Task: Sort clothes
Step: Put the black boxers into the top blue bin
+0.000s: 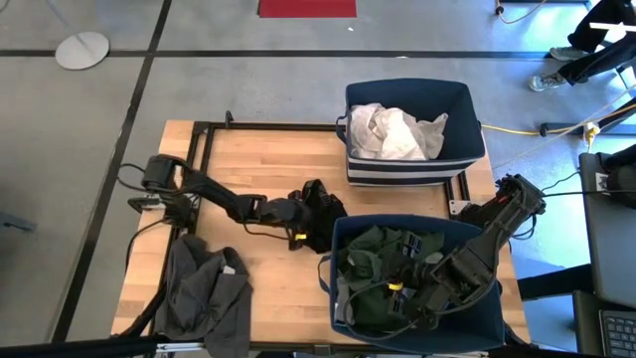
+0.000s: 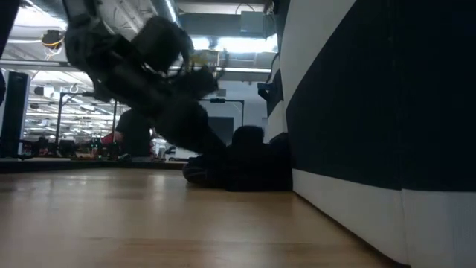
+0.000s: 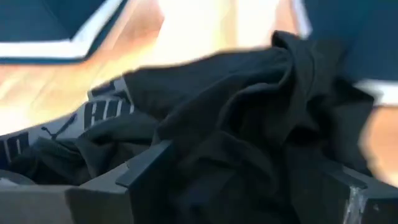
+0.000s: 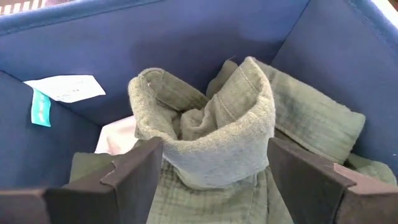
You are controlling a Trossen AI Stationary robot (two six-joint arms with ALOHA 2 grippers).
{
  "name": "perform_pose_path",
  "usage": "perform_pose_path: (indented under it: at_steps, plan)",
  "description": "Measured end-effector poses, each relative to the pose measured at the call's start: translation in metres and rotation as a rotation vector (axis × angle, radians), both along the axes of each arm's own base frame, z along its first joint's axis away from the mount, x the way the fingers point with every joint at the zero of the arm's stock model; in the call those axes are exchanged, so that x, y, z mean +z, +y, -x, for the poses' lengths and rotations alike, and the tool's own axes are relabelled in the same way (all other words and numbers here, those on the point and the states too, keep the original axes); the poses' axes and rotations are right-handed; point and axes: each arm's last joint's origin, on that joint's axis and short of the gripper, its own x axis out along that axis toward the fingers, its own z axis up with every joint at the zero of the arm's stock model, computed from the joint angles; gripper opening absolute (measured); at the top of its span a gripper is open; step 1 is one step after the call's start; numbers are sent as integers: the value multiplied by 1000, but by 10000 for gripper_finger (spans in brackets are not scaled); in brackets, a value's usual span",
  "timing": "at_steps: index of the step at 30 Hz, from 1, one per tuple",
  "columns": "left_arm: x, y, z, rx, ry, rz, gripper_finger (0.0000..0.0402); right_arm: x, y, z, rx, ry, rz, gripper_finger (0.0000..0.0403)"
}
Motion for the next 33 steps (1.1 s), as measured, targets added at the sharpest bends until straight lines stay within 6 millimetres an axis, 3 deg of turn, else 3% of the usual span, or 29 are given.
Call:
perform_pose_path:
  at_steps: [5, 8, 17, 20, 26, 33]
  plan:
    - [-21, 2, -13, 2, 55, -17, 266, 0, 0, 0, 0, 0, 0, 292]
    - [-29, 1, -19, -5, 80, -20, 242, 0, 0, 0, 0, 0, 0, 292]
    - [-33, 0, -17, -32, 155, -51, 75, 4, 1, 0, 8, 1, -24, 292]
    - [-27, 1, -13, -30, 187, -54, 25, 20, 2, -1, 17, -33, -75, 292]
    - [-4, -6, 0, -25, 236, -90, 29, 56, -1, 1, 47, -156, -98, 292]
    - [43, -25, 22, 57, 210, -233, 23, 80, -5, -6, 85, -346, 107, 292]
